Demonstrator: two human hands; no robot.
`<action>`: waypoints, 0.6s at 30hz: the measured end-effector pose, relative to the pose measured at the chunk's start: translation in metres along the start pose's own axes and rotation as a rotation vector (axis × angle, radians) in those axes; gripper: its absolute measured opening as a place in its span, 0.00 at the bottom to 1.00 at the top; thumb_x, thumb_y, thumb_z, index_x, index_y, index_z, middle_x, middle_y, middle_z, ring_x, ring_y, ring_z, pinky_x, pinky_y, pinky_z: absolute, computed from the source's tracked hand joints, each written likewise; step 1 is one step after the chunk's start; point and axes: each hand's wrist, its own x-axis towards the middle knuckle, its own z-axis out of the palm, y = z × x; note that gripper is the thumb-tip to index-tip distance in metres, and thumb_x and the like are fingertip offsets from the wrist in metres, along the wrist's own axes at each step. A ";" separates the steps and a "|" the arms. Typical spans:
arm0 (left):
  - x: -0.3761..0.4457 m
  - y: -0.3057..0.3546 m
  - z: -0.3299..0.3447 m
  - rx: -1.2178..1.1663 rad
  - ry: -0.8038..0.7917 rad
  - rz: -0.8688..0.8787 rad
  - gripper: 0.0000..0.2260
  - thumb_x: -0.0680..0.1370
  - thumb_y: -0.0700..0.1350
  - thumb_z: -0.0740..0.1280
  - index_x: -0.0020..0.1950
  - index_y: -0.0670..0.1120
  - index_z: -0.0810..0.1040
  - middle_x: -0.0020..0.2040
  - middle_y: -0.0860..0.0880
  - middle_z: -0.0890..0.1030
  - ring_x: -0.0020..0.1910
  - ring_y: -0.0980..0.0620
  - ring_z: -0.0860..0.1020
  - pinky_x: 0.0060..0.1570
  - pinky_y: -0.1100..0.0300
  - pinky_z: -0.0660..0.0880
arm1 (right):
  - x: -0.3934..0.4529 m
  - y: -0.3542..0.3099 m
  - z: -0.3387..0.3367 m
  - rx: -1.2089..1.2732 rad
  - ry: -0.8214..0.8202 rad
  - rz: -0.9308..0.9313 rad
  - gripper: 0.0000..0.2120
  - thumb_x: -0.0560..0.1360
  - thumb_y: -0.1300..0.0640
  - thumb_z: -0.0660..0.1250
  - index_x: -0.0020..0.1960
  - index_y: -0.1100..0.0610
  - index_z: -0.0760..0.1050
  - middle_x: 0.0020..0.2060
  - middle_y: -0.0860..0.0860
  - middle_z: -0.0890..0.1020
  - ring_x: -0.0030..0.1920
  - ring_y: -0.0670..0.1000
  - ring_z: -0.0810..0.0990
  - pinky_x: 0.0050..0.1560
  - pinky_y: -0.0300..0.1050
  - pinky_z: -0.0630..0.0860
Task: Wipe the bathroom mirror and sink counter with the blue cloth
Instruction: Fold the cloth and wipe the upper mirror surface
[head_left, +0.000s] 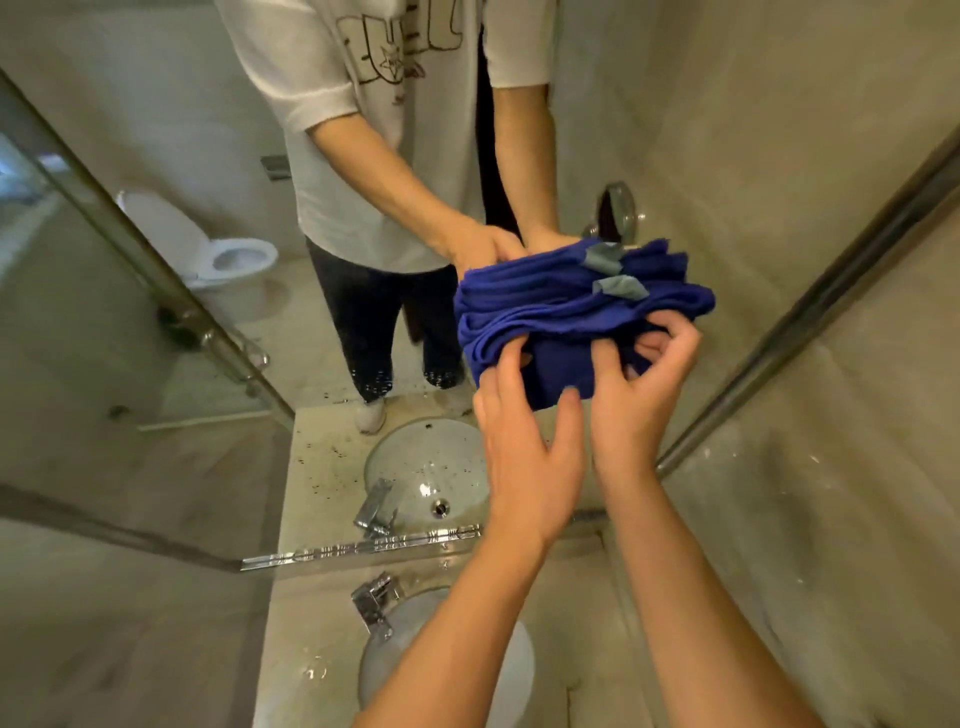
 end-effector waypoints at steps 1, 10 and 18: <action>0.001 -0.004 -0.013 -0.009 0.028 -0.004 0.25 0.78 0.45 0.66 0.74 0.51 0.63 0.64 0.53 0.70 0.67 0.51 0.68 0.68 0.49 0.68 | -0.011 -0.004 0.011 0.007 -0.011 0.007 0.20 0.70 0.54 0.69 0.55 0.36 0.65 0.53 0.54 0.73 0.54 0.54 0.73 0.56 0.53 0.74; 0.013 -0.053 -0.171 0.057 0.267 -0.102 0.27 0.77 0.45 0.66 0.75 0.49 0.63 0.67 0.50 0.70 0.68 0.53 0.70 0.68 0.45 0.70 | -0.144 -0.027 0.133 0.052 -0.150 0.068 0.19 0.70 0.55 0.74 0.50 0.46 0.64 0.45 0.52 0.74 0.46 0.51 0.75 0.49 0.50 0.76; 0.022 -0.076 -0.254 -0.030 0.260 -0.088 0.24 0.80 0.38 0.67 0.74 0.50 0.65 0.66 0.51 0.74 0.62 0.54 0.76 0.56 0.59 0.78 | -0.206 -0.051 0.191 0.000 -0.178 -0.029 0.24 0.73 0.55 0.73 0.56 0.39 0.61 0.46 0.40 0.76 0.46 0.46 0.79 0.47 0.42 0.78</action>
